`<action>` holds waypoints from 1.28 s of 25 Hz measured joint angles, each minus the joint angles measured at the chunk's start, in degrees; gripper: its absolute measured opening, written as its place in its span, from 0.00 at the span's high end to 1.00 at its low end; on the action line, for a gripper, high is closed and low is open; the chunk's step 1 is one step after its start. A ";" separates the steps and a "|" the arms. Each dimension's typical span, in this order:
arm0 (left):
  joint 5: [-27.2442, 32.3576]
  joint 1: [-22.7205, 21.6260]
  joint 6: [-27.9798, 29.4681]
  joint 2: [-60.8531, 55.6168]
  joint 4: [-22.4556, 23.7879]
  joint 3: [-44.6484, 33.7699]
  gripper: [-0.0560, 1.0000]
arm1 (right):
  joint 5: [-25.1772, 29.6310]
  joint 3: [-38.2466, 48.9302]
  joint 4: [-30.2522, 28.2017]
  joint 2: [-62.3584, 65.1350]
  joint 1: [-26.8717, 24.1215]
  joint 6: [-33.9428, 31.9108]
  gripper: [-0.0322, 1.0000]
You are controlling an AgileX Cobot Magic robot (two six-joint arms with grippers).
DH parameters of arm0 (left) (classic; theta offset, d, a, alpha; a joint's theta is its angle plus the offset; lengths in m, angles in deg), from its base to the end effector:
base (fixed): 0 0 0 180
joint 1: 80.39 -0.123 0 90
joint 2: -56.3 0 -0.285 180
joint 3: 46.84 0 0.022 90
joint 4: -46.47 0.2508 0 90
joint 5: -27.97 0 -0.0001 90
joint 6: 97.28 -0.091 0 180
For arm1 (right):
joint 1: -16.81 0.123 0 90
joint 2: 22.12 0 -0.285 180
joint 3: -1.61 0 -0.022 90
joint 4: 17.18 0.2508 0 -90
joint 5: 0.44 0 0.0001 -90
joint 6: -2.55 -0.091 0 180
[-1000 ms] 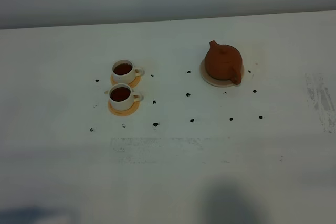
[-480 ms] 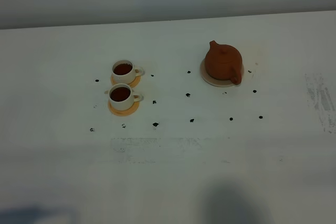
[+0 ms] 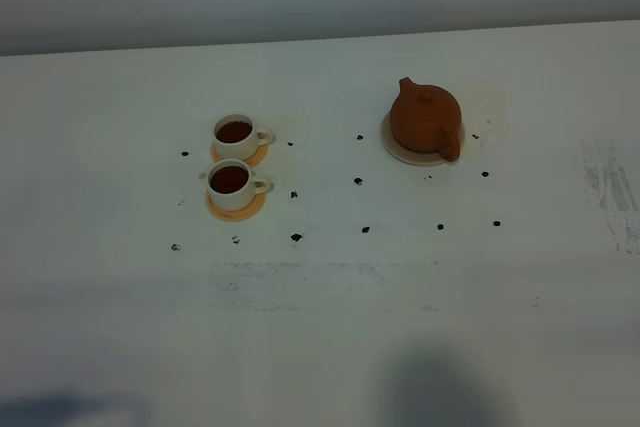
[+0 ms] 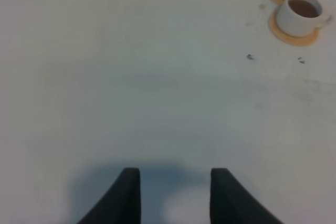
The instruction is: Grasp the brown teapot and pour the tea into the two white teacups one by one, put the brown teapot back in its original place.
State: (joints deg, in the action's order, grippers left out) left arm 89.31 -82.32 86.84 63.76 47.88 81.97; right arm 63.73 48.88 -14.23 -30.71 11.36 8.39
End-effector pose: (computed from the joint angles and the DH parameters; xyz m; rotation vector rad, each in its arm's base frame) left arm -0.0012 0.0019 0.2637 -0.1112 2.0910 0.0066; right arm -0.0075 0.0049 0.2790 -0.0116 2.0943 -0.0571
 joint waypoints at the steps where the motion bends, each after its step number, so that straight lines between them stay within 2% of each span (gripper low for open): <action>1: 0.00 0.00 0.00 0.00 0.05 0.00 0.65 | 0.00 0.00 0.00 0.00 0.00 0.00 0.62; 9: -0.21 3.57 0.19 0.00 0.11 -0.06 0.65 | 0.00 0.00 0.00 0.00 0.00 0.00 0.62; 32: -0.50 3.56 0.18 0.00 -0.51 -0.06 0.65 | 0.00 0.00 0.00 0.00 0.00 -0.01 0.62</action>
State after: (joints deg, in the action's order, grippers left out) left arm 88.81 -78.76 87.02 63.76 47.38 81.91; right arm 63.73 48.88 -14.23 -30.71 11.36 8.38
